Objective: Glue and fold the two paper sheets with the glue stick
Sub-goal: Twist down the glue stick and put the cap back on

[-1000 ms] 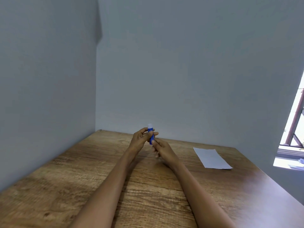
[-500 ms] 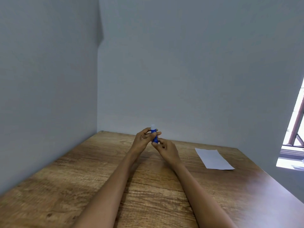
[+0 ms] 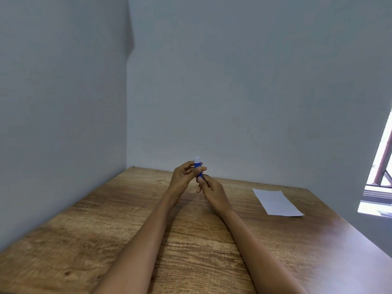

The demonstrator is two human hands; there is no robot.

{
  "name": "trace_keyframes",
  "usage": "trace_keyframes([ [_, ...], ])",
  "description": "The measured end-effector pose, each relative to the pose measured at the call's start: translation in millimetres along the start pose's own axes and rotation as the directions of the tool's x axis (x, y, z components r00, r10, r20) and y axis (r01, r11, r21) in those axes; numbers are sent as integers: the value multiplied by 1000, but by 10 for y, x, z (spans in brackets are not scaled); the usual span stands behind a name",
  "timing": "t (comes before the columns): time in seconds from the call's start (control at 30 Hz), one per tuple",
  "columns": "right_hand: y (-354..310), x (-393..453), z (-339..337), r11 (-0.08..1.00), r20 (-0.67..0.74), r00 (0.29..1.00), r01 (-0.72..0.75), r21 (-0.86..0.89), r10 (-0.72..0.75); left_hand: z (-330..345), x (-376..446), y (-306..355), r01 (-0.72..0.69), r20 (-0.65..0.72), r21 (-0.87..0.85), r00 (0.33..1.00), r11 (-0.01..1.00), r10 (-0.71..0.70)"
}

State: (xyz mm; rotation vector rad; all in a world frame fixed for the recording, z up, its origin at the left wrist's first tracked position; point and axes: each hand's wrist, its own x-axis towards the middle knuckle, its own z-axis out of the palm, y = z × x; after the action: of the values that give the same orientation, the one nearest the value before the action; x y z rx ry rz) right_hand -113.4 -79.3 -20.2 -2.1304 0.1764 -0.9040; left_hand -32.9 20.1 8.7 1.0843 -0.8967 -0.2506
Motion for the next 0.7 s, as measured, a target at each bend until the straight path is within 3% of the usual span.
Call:
trace_keyframes([
  [0.17, 13, 34, -73, 978, -173, 985, -19, -208, -17, 7, 0, -16, 3, 23, 5, 1000, 1000, -3],
  [0.33, -9, -1, -88, 957, -278, 959, -24, -290, -60, 92, 3, -42, -21, 107, 44, 994, 999, 16],
  [0.53, 40, 2, 13, 978, -198, 980, -44, -203, 3, 20, 6, -53, -30, 31, 49, 999, 998, 28],
  [0.7, 146, 98, 83, 961, -65, 995, -93, -260, 79, -181, -49, -85, -76, -123, 277, 986, 958, 114],
])
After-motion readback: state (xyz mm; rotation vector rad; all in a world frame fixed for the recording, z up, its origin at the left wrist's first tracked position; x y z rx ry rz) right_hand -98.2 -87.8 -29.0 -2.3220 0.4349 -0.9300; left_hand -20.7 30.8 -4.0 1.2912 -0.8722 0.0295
